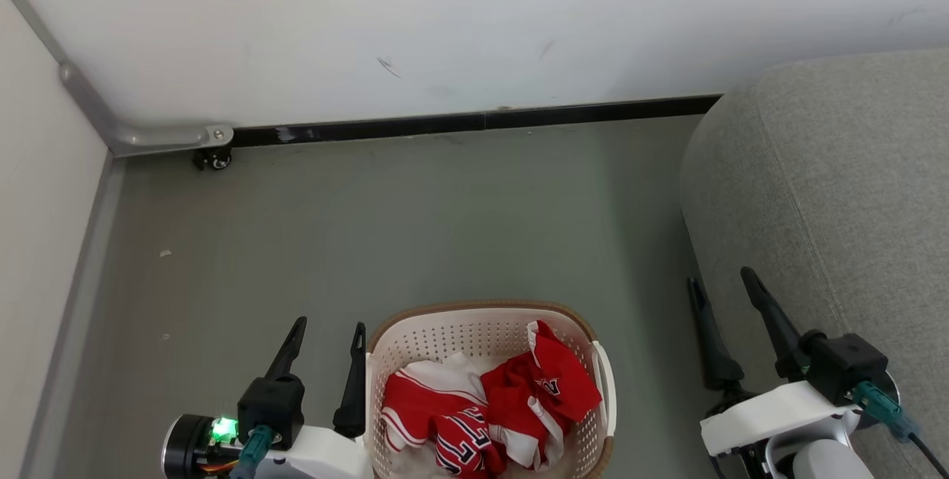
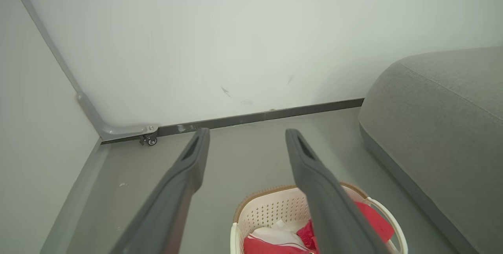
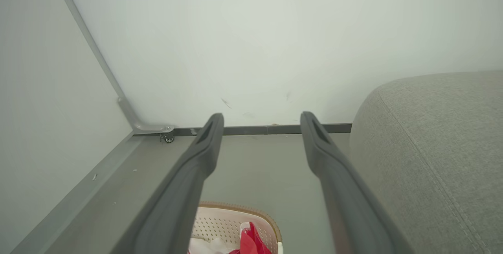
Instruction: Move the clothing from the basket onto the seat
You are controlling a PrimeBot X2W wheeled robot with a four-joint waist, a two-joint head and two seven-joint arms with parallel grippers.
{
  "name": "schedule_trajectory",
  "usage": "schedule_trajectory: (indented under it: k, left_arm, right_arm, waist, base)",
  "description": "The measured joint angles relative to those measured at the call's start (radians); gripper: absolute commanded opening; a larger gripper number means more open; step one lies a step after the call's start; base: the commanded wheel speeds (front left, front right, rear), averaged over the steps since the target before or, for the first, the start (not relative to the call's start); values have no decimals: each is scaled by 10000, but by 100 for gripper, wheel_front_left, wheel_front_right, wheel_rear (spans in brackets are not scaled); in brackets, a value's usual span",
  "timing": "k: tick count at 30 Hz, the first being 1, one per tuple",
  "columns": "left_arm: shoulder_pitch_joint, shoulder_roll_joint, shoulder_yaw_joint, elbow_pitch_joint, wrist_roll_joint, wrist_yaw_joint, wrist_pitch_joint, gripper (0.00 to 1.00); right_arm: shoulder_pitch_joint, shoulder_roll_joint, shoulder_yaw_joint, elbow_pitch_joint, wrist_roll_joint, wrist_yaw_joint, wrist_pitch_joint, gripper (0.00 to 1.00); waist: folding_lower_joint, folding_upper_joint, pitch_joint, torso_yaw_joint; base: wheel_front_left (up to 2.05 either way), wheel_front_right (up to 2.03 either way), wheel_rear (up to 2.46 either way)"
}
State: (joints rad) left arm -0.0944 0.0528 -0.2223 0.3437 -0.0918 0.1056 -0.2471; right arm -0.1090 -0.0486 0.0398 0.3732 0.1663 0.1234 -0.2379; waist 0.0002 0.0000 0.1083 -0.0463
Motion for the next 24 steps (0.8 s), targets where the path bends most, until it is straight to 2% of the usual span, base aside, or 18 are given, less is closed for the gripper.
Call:
schedule_trajectory:
  k: [24]
  left_arm:
    - [-1214,372,-608,1960,715,-372,-2,100]
  right_arm:
    - [-1077,2,-311,-631,36,0,-86,100]
  waist:
    - [0,0,1970,-783]
  base:
    - [0,0,0]
